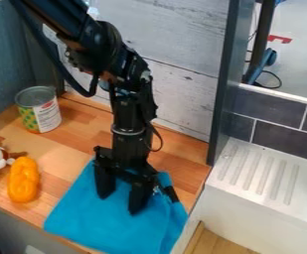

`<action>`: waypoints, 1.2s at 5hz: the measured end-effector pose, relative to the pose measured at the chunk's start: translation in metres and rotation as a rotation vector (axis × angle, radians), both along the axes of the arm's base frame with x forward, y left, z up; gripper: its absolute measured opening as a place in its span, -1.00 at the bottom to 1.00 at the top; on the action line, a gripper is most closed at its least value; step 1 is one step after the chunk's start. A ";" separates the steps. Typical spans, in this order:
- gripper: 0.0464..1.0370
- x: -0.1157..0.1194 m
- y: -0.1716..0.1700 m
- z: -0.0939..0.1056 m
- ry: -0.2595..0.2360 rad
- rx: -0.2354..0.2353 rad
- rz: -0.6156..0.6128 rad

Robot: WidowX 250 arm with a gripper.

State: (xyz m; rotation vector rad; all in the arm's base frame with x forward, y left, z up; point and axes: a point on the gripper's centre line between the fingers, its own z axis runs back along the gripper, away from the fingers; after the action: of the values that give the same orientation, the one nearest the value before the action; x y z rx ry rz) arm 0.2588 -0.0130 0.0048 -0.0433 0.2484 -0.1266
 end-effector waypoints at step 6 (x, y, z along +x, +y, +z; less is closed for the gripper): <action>0.93 0.000 0.006 0.095 -0.099 0.131 -0.022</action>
State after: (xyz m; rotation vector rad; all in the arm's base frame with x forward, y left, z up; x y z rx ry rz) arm 0.2585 -0.0067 0.0997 0.0962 0.1580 -0.1339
